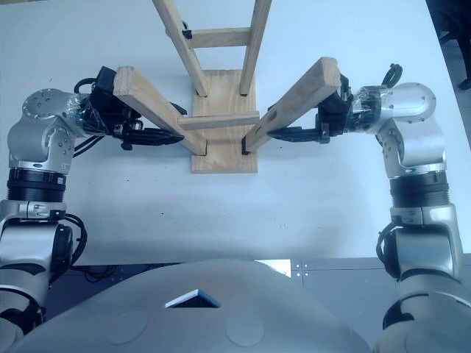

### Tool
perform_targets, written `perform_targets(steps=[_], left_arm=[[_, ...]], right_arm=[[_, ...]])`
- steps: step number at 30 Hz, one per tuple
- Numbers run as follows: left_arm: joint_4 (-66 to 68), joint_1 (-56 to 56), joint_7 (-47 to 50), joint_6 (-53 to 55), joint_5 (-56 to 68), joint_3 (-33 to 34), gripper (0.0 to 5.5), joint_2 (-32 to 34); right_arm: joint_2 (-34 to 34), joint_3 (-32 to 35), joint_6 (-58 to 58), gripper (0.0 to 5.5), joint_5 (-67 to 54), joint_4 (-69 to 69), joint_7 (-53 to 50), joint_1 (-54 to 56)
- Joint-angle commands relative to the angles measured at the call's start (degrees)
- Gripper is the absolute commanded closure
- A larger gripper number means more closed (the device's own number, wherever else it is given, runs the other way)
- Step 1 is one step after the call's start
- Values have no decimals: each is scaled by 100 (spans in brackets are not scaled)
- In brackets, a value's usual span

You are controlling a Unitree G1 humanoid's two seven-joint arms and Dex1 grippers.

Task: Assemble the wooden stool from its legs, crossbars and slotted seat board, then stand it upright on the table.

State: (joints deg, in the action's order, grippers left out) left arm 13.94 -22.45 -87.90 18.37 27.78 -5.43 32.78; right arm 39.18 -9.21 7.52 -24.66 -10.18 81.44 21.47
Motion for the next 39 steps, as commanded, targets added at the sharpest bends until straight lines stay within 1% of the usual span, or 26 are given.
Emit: perform_targets(steps=[1, 9, 14, 21, 29, 32, 34, 36, 39], left_arm=[[-37, -26, -232, 84, 69, -83, 303, 26], [-261, -71, -228, 125, 110, -191, 304, -70], [-303, -95, -225, 132, 120, -256, 304, -88], [-371, -90, -249, 168, 175, -264, 304, -94], [-369, -127, -220, 103, -32, -397, 304, -53], [-546, -78, -70, 64, -477, -748, 306, 106], [-668, -27, 27, 69, -775, -992, 307, 217], [-837, -28, 147, 292, -993, -1217, 309, 330], [-1024, -67, 312, 563, -1100, -1369, 310, 367]], right_arm=[[389, -406, -32, 348, 801, -273, 97, -108], [34, -697, -67, 348, 833, -325, -26, 330], [-103, -747, 39, 348, 769, -119, -99, 382], [-286, -848, -97, 348, 947, -489, -232, 599], [-459, -990, -115, 348, 1028, -310, -254, 686], [-365, -1410, -615, 348, 1849, -300, -449, 810], [-253, -1837, -1041, 348, 2642, -529, -610, 925], [-121, -2288, -1285, 348, 3350, -729, -727, 1001], [-34, -2633, -1151, 348, 3633, -747, -657, 972]])
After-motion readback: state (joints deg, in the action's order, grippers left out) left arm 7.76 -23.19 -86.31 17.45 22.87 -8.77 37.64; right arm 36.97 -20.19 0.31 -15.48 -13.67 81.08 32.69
